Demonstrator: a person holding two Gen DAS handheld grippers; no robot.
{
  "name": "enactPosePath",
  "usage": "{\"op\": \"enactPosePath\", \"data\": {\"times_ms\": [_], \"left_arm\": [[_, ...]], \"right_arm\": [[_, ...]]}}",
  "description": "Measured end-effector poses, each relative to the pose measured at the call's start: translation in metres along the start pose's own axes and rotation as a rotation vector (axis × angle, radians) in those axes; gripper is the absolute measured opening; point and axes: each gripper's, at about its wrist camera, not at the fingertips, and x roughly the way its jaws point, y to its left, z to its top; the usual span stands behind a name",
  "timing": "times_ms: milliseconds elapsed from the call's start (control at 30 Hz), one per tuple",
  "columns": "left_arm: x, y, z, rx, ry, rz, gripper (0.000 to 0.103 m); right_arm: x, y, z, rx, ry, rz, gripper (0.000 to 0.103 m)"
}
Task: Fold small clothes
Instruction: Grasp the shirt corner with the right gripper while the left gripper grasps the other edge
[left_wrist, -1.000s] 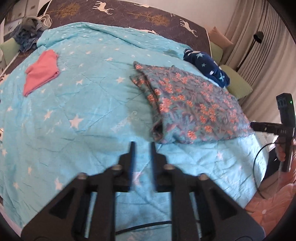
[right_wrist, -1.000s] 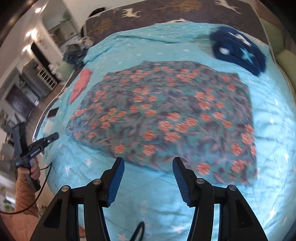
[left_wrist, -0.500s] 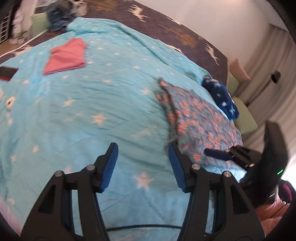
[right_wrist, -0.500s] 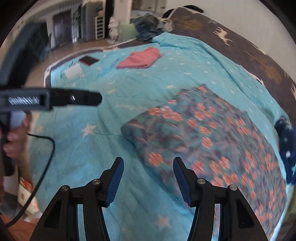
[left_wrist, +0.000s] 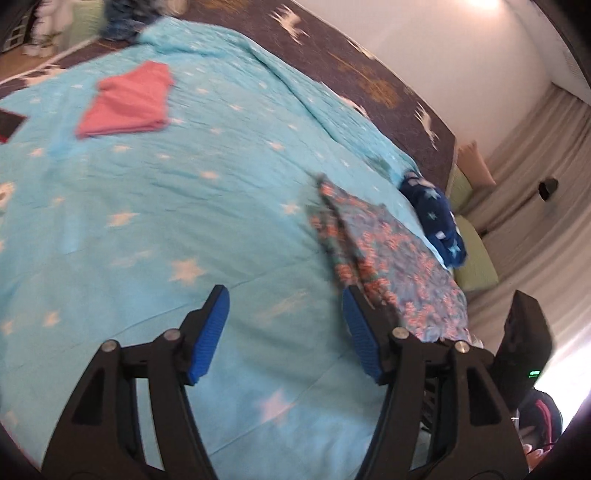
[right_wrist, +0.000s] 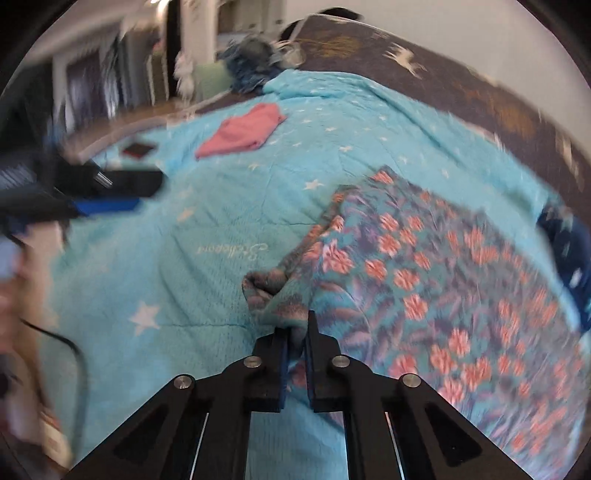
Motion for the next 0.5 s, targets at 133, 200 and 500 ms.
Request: {"op": "enactPosePath", "data": {"times_ms": [133, 200, 500], "left_arm": [[0.053, -0.026, 0.019, 0.003, 0.121, -0.081, 0.07], [0.084, -0.033, 0.03, -0.04, 0.193, -0.113, 0.07], [0.147, -0.046, 0.061, -0.138, 0.253, -0.128, 0.012]], "right_arm": [[-0.021, -0.019, 0.001, 0.093, -0.056, 0.059, 0.005], [-0.027, -0.025, 0.0, 0.112, -0.067, 0.078, 0.005], [-0.033, -0.041, -0.003, 0.181, -0.08, 0.154, 0.005]]}}
